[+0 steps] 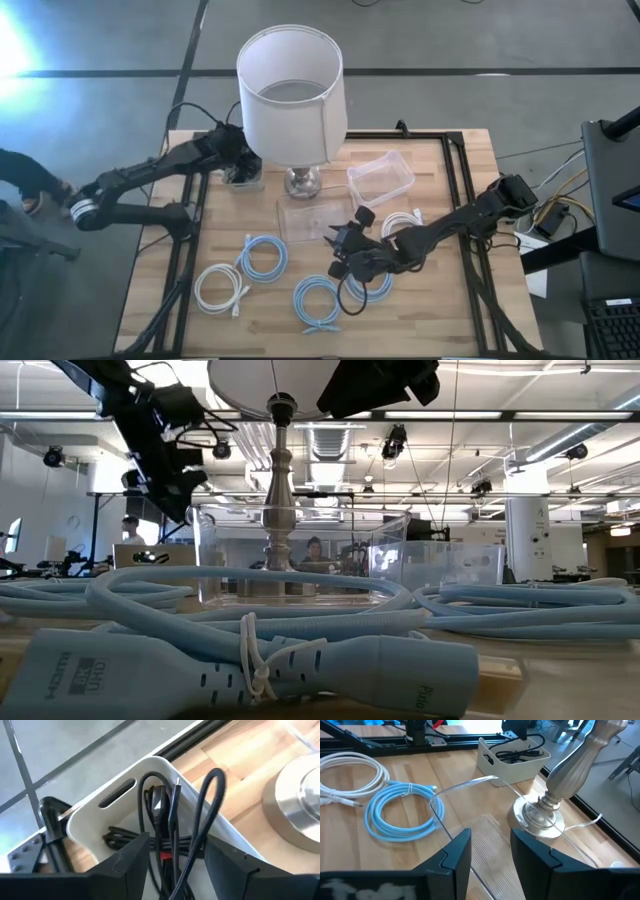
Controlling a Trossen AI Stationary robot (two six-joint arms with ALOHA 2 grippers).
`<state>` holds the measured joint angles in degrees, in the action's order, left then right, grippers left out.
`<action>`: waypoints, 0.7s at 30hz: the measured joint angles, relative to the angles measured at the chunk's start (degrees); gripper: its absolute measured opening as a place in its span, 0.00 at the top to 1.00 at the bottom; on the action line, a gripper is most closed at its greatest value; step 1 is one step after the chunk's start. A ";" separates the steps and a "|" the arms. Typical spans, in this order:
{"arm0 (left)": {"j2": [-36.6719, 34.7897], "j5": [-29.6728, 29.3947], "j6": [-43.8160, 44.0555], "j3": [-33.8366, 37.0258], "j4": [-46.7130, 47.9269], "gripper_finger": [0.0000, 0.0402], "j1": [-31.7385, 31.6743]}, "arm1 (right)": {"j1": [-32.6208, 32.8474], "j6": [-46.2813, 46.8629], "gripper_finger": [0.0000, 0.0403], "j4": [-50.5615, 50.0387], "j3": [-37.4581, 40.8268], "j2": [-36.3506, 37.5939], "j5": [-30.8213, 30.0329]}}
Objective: Pick & Place USB Port
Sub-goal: Put the black usb cable into the gray bin, then put the bottom right blue hdmi cable into the left transparent bin
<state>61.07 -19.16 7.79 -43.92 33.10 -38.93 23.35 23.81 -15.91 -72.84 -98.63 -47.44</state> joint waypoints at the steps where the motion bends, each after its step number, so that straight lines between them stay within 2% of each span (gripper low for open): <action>1: -0.89 0.13 0.65 -0.20 0.98 0.53 0.02 | 0.00 0.04 0.67 -0.17 0.00 0.00 -0.02; 4: -3.67 2.12 1.45 -0.32 3.85 0.53 0.04 | 0.00 0.09 0.68 -0.25 0.00 0.00 0.18; 7: -6.76 7.27 1.97 -0.04 4.34 0.54 0.07 | 0.00 0.54 0.67 -0.50 0.00 0.02 1.89; 10: -9.76 11.68 1.91 0.11 4.24 0.55 0.30 | 0.00 3.65 0.67 -1.55 0.00 0.25 7.38; 13: -13.03 12.23 1.71 0.11 4.38 0.55 0.81 | 0.02 7.52 0.67 -5.04 -0.01 0.65 12.05; 16: -16.13 12.24 1.67 0.16 4.24 0.55 1.98 | 0.04 14.18 0.68 -11.91 -0.02 0.71 14.57; 21: -20.25 12.27 1.68 1.82 4.00 0.55 4.60 | 0.00 32.55 0.67 -28.40 0.20 0.74 20.25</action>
<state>40.82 -6.89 9.47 -42.11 37.11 -34.33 23.35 56.36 -44.32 -72.64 -97.89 -27.19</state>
